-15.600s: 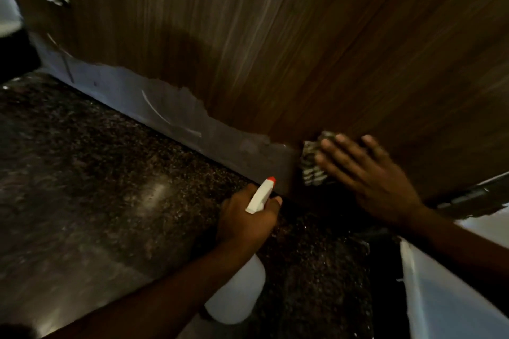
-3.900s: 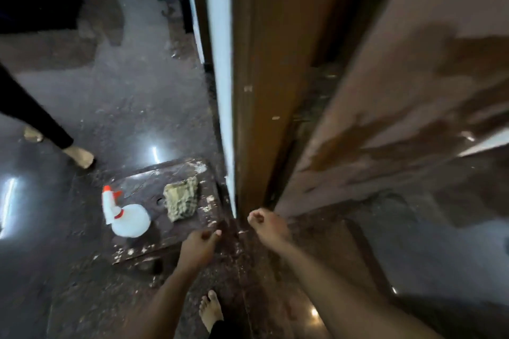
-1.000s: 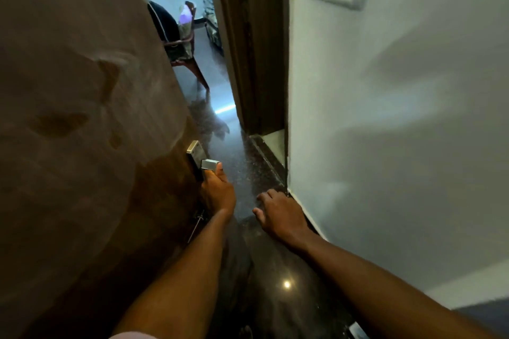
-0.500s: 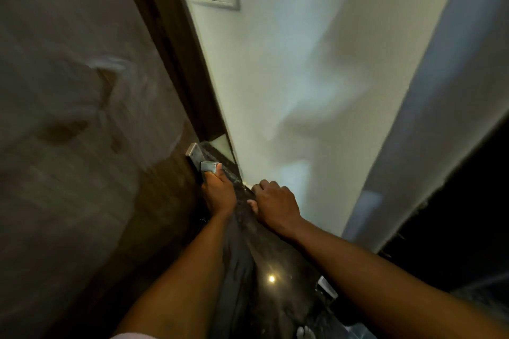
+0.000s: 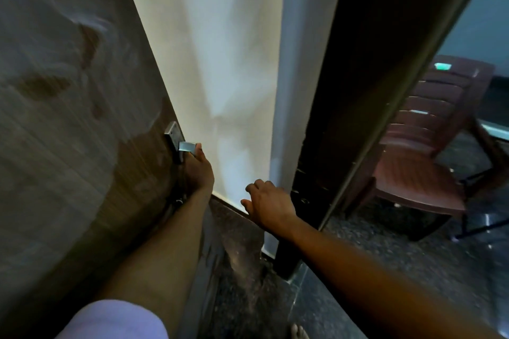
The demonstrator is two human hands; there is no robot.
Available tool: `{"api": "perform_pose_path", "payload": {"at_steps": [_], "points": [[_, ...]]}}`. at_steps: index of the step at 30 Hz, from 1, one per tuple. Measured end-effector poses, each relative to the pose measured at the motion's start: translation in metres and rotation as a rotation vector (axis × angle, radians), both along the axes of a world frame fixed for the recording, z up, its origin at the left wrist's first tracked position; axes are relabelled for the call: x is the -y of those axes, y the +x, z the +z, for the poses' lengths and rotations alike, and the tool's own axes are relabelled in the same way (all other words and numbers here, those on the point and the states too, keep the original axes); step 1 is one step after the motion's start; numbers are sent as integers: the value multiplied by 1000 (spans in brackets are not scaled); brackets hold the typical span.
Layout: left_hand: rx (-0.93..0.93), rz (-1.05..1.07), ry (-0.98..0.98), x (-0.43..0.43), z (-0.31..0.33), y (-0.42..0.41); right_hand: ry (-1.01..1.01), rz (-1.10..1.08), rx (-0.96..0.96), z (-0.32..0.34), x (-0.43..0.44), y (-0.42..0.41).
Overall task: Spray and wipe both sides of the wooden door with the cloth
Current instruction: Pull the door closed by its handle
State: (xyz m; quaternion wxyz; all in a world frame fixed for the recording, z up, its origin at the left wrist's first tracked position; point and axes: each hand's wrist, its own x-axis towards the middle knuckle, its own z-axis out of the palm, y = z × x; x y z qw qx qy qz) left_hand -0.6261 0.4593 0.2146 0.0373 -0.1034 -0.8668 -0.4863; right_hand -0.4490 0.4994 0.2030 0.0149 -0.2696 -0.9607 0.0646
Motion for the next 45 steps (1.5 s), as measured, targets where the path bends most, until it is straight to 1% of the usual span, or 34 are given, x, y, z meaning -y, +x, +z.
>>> {"api": "perform_pose_path", "payload": {"at_steps": [2,5,9,10,12,16,20,23,29,32,35,42,45], "points": [[22,-30,46,-6,2,19,-17,-26,-26,6,-2,18],[42,-69,86,-11,8,47,-132,-87,-23,14,-4,41],[28,-127,29,-16,7,77,-432,-127,126,14,-10,70],[13,-135,4,-17,7,86,-472,-112,167,14,-12,79],[-11,-155,-41,-19,8,103,-480,-94,201,15,-17,96],[-58,-168,-89,-23,10,140,-466,-74,205,25,-29,132],[-109,-202,-102,-27,4,174,-489,-86,175,26,-44,166],[-96,-220,-135,-29,2,198,-465,-19,184,15,-53,193],[-63,-250,-218,-34,1,244,-521,-78,100,-7,-65,241],[-76,-265,-242,-34,-1,259,-520,-71,82,-11,-66,261],[-72,-277,-241,-33,1,272,-523,-89,25,-12,-66,278],[-40,-268,-266,-32,8,277,-531,-112,-26,-9,-63,292],[-57,-255,-345,-32,12,281,-521,-105,-51,-4,-66,291]]}}
